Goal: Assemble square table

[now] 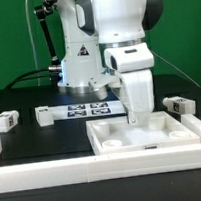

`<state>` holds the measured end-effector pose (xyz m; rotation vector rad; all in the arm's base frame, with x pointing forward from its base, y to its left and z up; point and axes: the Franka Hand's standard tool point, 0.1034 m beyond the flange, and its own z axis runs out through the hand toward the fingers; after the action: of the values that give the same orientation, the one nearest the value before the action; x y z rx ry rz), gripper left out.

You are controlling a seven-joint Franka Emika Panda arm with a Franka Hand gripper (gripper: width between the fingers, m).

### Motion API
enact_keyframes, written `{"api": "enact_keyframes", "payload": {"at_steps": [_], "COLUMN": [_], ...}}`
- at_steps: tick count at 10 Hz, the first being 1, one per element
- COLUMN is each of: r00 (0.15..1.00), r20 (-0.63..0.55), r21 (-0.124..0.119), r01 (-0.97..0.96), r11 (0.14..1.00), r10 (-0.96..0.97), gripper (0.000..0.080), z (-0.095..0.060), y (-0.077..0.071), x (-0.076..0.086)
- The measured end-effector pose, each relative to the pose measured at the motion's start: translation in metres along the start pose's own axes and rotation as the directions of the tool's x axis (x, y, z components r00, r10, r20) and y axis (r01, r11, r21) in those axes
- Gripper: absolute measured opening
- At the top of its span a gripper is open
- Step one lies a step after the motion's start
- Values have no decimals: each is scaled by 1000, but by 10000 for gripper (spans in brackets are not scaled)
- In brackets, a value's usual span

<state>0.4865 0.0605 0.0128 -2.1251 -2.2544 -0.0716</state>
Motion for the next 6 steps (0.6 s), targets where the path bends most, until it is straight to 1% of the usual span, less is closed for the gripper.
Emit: {"api": "enact_keyframes", "payload": {"at_steps": [1,3,4,5,6], "r00": [1000,1000,1000,1000,1000], "r20": [-1,2,2,2,2], "r21": [-2,7,8,8,9], "r01": [-3,-23,-29,-29,-30], "r11": [1000,1000,1000,1000,1000], "r10": [3,23,29,29,30], "gripper": [57,57,57,161,161], "z": [0,0,0,0,1], "y": [4,4,4,4,4], "x": [2,3,3,3,2]}}
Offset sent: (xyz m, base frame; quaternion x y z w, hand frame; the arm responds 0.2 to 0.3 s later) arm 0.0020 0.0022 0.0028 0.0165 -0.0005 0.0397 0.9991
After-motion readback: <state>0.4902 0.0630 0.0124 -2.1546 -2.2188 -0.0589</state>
